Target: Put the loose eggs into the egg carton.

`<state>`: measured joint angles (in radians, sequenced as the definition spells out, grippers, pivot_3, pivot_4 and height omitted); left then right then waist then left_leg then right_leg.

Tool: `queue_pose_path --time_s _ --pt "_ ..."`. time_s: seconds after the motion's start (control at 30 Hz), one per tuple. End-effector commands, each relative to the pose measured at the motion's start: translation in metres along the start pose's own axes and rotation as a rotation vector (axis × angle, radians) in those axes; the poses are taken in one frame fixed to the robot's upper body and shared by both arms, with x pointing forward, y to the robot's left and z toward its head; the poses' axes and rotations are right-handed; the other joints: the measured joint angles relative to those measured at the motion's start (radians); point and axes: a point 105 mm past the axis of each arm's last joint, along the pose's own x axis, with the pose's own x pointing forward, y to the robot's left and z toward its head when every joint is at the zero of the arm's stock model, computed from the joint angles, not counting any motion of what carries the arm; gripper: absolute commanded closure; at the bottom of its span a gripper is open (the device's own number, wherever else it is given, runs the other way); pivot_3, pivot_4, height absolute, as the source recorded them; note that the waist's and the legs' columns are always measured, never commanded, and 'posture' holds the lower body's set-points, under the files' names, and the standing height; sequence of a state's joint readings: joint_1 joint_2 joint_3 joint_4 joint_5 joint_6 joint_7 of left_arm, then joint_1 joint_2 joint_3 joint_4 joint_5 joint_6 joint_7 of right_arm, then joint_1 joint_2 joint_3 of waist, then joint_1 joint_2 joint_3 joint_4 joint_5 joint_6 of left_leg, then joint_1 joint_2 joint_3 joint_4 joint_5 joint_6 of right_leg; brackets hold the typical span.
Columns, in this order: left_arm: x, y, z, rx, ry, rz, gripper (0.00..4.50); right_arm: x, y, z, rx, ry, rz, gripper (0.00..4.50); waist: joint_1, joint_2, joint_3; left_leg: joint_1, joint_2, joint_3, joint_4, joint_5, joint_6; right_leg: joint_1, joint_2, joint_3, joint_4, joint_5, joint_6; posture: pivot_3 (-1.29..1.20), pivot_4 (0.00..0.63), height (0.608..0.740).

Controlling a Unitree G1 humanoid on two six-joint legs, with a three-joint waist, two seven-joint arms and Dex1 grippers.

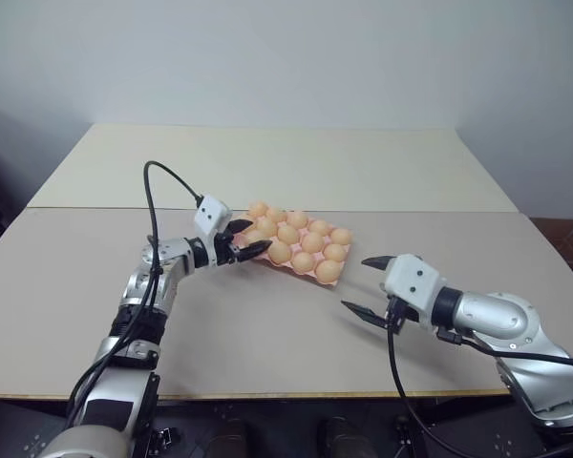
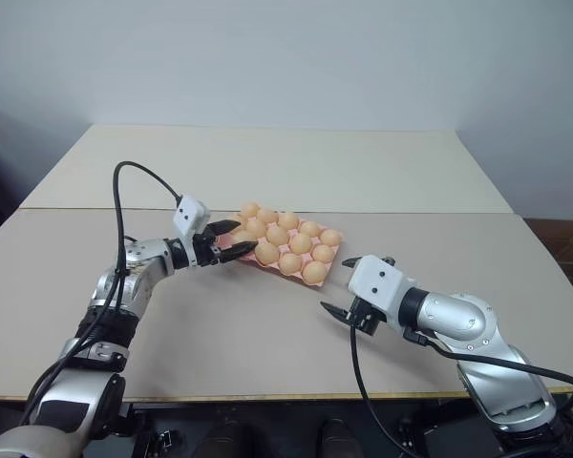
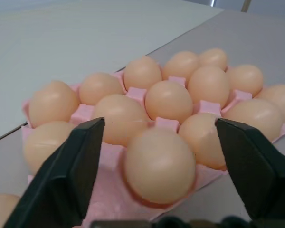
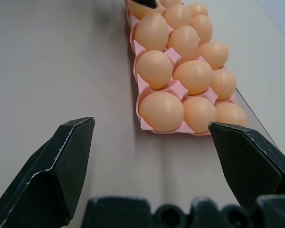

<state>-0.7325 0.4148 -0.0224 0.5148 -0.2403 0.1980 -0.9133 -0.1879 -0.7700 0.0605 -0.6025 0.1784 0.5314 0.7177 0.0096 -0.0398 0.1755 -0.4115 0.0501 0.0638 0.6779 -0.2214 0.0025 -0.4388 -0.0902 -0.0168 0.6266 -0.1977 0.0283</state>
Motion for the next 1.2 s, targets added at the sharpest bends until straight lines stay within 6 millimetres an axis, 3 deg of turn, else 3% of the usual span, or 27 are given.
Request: queue_pose_path --time_s 0.03,0.27,0.4,0.6,0.73,1.0,1.2 --pt "-0.005 0.003 0.015 0.033 -0.06 0.017 0.01 -0.006 -0.006 0.011 -0.044 -0.025 -0.036 0.0 0.0 0.0 0.0 0.0 0.0 0.0 0.0 0.0 0.0 0.0 0.0 0.0 0.0 0.0 0.0 0.0 0.15 0.74" --pt "-0.031 0.005 0.029 0.047 -0.083 0.022 0.01 -0.006 -0.007 0.012 -0.052 -0.029 -0.032 0.0 -0.001 0.0 0.0 0.0 0.0 0.0 0.0 0.0 0.0 0.0 0.0 0.0 0.0 0.0 0.0 0.0 0.15 0.74" --pt "-0.065 0.015 0.029 0.035 -0.04 0.109 0.01 -0.007 -0.008 0.012 -0.058 -0.029 -0.03 0.0 -0.01 0.0 0.0 0.0 0.001 0.0 0.0 0.0 0.0 0.0 0.0 0.0 0.0 0.0 0.0 0.0 0.15 0.74" --pt "-0.131 0.03 0.018 0.013 0.13 0.412 0.01 -0.007 -0.009 0.011 -0.065 -0.025 -0.021 0.0 -0.015 0.0 0.0 0.001 0.001 0.0 0.0 0.0 0.0 0.0 0.0 0.001 0.001 0.0 0.0 0.0 0.15 0.74" --pt "-0.151 0.031 0.014 -0.011 0.159 0.53 0.01 -0.006 -0.011 0.01 -0.066 -0.027 -0.019 0.0 -0.005 0.0 0.0 0.001 0.001 -0.001 0.0 0.0 0.0 0.0 -0.001 0.0 0.001 0.0 0.0 0.0 0.15 0.74" --pt "-0.147 0.026 0.006 -0.009 0.188 0.52 0.01 -0.005 -0.013 0.009 -0.082 -0.025 -0.002 0.0 0.001 0.0 0.0 0.002 0.001 0.0 0.0 0.0 0.0 0.0 0.0 0.0 0.001 -0.003 -0.005 0.0 0.15 0.74" --pt "-0.129 0.044 0.008 -0.063 0.11 0.558 0.01 -0.005 -0.014 0.009 -0.08 -0.025 -0.01 0.0 0.004 0.0 0.0 0.002 0.001 0.0 0.0 0.0 0.0 0.0 -0.001 0.0 0.001 -0.003 -0.005 0.0 0.15 0.74"
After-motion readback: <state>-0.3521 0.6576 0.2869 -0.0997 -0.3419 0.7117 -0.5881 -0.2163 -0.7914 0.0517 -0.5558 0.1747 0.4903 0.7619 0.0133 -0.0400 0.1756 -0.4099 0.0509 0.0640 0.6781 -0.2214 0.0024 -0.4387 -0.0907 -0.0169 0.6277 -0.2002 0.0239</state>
